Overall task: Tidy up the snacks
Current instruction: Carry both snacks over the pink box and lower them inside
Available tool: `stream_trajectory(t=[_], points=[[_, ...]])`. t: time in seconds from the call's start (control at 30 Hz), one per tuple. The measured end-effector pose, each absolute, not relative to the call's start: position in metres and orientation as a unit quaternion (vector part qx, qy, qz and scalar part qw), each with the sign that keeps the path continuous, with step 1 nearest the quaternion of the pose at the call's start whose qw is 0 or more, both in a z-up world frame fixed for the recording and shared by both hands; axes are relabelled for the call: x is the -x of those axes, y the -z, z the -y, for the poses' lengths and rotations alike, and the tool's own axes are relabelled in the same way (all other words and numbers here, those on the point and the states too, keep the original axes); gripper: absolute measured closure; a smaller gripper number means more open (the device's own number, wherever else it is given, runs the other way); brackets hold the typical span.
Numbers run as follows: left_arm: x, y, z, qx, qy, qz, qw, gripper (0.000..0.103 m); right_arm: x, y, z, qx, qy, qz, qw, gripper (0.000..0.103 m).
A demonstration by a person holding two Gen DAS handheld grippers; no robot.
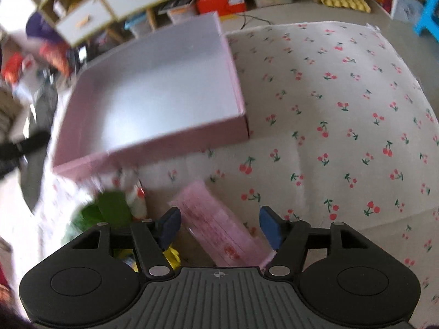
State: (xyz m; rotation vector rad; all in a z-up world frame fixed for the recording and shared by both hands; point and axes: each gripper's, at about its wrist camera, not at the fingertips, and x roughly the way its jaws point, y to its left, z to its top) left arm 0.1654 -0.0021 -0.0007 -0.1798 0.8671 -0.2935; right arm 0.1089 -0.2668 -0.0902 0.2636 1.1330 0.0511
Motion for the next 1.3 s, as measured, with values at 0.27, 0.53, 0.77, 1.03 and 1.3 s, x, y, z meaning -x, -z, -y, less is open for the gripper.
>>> stream_trajectory(t=[0.27,0.53,0.77,1.03,1.3], points=[[-0.167,0.003,0.006,0.086,0.139,-0.421,0.892,0.074,-0.109,0.095,0.25,-0.078,-0.047,-0.521,0.849,0.043],[-0.167,-0.001,0.0,0.102,0.132,-0.416,0.894,0.074,-0.108,0.082,0.25,-0.076,-0.064,-0.511,0.854,0.058],[-0.177,-0.005,-0.002,0.118,0.122,-0.412,0.895,0.074,-0.108,0.036,0.283,-0.188,-0.051,-0.443,0.875,0.061],[-0.195,0.006,0.005,0.124,0.111,-0.397,0.903,0.074,-0.141,0.024,0.277,-0.233,-0.075,-0.378,0.893,0.061],[-0.213,0.015,0.007,0.099,0.101,-0.382,0.913,0.074,-0.183,0.051,0.267,-0.243,-0.057,-0.367,0.896,0.061]])
